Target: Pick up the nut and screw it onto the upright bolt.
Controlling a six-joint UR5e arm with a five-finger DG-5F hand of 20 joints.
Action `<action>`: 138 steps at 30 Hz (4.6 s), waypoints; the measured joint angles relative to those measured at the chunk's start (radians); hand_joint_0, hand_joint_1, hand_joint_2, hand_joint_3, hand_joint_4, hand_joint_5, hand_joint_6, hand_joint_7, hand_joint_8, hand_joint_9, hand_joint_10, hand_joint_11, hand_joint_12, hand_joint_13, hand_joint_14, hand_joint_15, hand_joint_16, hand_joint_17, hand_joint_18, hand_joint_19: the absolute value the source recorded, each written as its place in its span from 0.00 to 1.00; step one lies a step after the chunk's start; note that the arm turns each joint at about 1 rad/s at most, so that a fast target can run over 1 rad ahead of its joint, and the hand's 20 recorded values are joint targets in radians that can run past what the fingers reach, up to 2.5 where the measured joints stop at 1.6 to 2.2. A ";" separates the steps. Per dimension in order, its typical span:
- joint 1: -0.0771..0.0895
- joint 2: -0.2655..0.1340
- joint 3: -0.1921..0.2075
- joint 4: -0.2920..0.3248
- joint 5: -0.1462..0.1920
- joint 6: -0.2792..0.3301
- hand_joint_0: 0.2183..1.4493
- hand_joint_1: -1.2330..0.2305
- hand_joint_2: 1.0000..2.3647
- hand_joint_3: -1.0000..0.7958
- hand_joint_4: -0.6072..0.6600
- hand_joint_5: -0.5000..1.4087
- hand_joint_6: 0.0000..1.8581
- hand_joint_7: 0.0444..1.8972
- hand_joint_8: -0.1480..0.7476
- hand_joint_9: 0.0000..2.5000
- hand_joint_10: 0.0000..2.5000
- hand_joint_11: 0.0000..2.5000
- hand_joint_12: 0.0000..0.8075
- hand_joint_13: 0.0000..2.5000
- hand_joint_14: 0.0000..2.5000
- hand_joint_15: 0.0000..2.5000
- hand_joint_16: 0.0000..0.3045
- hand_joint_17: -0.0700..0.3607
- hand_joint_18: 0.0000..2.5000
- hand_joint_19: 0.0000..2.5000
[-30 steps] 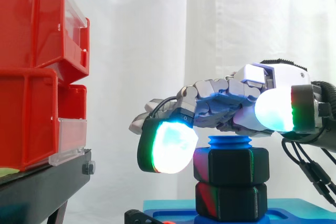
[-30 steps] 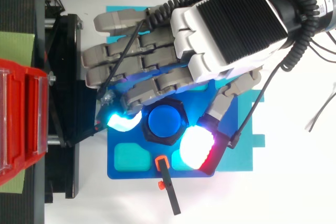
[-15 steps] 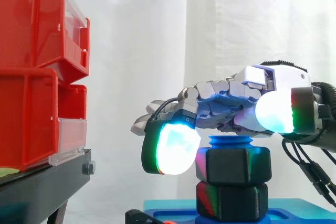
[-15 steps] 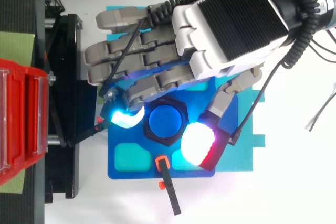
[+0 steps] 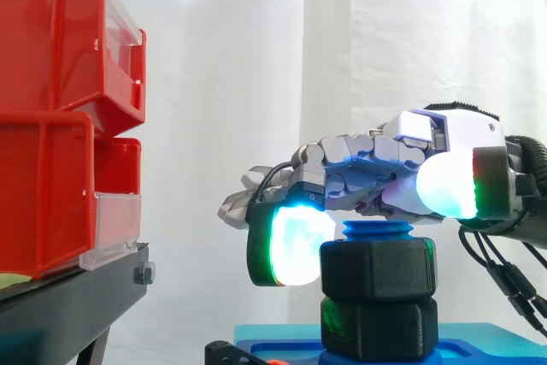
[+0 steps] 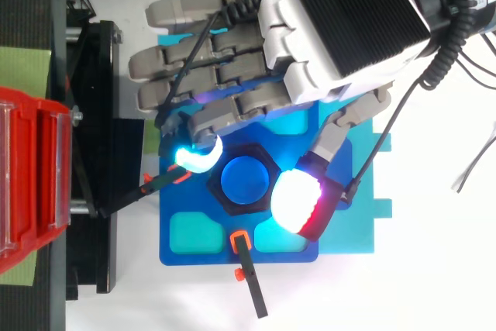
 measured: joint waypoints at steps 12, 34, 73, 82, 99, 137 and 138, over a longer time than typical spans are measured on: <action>-0.013 0.000 0.000 0.015 -0.018 -0.010 0.22 0.68 0.00 0.28 0.67 0.21 0.32 0.63 0.48 0.24 0.00 0.00 0.39 0.10 0.00 0.00 0.12 0.36 0.00 0.00; -0.037 0.000 0.000 0.050 -0.044 -0.010 0.23 0.66 0.00 0.28 0.65 0.24 0.31 0.68 0.48 0.32 0.00 0.00 0.35 0.16 0.00 0.00 0.10 0.33 0.02 0.00; -0.015 -0.001 0.014 0.074 -0.038 0.006 0.21 0.70 0.00 0.28 0.65 0.17 0.27 0.35 0.43 0.19 0.00 0.00 0.40 0.08 0.00 0.00 0.14 0.39 0.00 0.00; -0.003 -0.001 -0.002 0.068 -0.027 0.006 0.18 0.82 0.00 0.28 0.65 0.17 0.27 0.37 0.45 0.18 0.00 0.00 0.43 0.07 0.00 0.00 0.16 0.42 0.00 0.00; 0.007 -0.001 -0.034 0.098 -0.006 0.007 0.16 0.86 0.00 0.28 0.68 0.18 0.27 0.42 0.45 0.16 0.00 0.00 0.46 0.04 0.00 0.00 0.17 0.44 0.00 0.00; 0.004 -0.007 -0.066 0.119 -0.006 -0.008 0.16 0.83 0.00 0.28 0.68 0.18 0.27 0.42 0.46 0.16 0.00 0.00 0.45 0.05 0.00 0.00 0.17 0.43 0.00 0.00; 0.004 -0.007 -0.068 0.121 -0.005 -0.008 0.16 0.83 0.00 0.28 0.68 0.19 0.27 0.43 0.46 0.16 0.00 0.00 0.45 0.05 0.00 0.00 0.17 0.43 0.00 0.00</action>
